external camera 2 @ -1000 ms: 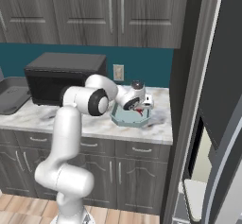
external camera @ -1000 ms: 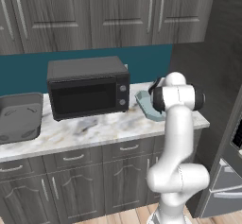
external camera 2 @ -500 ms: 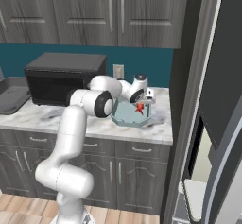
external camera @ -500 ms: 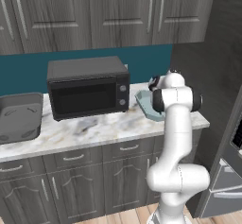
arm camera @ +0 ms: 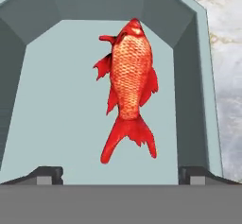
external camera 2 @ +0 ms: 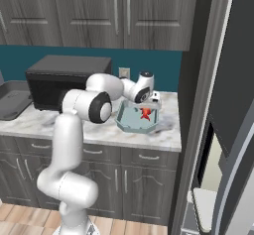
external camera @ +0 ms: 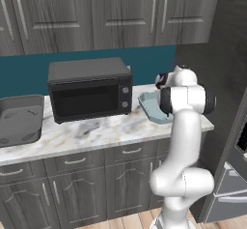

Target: Place one lime and one fish in each tupperware on the nearby counter, to pack two identical lunches.

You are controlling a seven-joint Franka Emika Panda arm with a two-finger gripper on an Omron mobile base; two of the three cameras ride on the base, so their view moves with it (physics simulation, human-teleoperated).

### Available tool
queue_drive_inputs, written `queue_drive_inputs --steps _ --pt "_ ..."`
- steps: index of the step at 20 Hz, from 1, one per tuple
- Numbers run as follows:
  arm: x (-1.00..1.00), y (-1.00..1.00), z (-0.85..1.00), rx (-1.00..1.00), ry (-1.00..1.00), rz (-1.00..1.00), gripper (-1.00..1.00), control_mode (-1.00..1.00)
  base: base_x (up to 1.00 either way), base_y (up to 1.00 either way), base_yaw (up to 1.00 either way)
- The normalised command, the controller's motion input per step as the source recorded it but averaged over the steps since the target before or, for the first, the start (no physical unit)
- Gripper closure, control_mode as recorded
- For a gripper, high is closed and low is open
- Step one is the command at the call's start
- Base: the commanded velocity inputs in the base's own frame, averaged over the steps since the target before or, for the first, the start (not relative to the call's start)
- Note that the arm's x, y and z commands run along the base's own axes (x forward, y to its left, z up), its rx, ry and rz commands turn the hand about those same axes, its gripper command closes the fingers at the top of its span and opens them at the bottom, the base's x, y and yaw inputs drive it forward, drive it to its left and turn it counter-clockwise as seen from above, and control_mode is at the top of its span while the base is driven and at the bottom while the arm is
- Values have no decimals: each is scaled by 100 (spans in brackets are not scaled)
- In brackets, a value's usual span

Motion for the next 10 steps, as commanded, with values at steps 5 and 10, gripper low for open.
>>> queue_drive_inputs --steps 5,10 --pt "-100 7 71 0 0 -1 -100 -100 0 0 0" --pt "-100 37 84 0 0 0 -100 -100 0 0 0"
